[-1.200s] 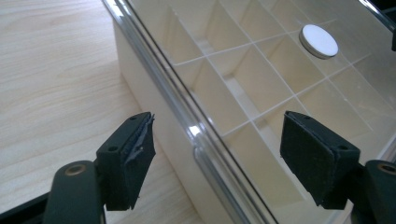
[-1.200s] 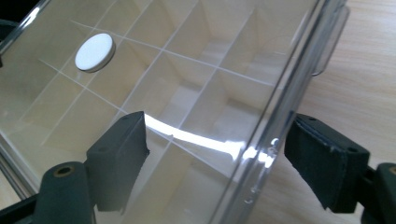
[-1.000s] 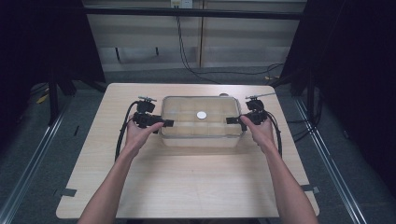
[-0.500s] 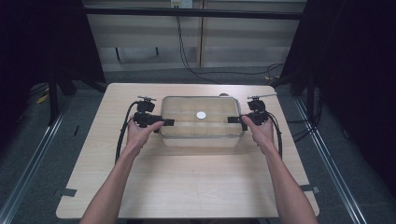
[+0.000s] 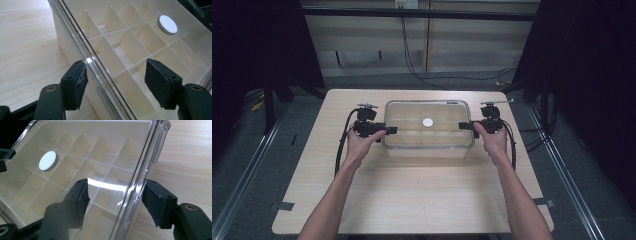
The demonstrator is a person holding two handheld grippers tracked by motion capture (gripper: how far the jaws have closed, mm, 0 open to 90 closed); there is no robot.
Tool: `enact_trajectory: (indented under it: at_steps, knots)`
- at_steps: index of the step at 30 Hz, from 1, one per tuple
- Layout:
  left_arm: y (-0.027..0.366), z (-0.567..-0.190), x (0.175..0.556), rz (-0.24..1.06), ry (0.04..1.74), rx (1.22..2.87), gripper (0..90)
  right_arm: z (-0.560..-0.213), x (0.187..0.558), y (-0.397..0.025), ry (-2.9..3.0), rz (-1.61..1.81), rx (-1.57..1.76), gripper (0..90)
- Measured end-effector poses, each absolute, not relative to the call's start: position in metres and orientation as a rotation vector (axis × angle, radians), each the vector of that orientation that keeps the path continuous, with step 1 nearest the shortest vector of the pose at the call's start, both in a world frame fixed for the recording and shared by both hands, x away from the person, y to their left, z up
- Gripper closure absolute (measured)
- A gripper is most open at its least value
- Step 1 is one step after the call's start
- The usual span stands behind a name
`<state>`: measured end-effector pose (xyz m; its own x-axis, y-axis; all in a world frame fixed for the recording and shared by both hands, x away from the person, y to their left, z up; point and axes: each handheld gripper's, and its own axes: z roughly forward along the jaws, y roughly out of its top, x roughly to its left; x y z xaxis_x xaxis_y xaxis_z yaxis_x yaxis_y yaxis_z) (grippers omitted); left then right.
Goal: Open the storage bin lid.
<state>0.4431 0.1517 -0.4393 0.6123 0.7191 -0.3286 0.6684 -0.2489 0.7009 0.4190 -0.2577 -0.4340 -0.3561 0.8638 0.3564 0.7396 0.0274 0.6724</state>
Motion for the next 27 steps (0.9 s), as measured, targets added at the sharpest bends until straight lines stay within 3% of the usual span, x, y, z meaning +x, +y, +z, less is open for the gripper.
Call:
enact_trajectory:
  at_steps: [15,27]
  knots:
    - [0.159,-0.433,0.435,0.086,1.066,1.942,44.7,-0.420,0.408,-0.262,2.082,1.361,1.648,47.4]
    - [0.164,-0.426,0.427,0.107,1.050,1.924,53.9,-0.415,0.396,-0.270,2.067,1.398,1.633,63.8]
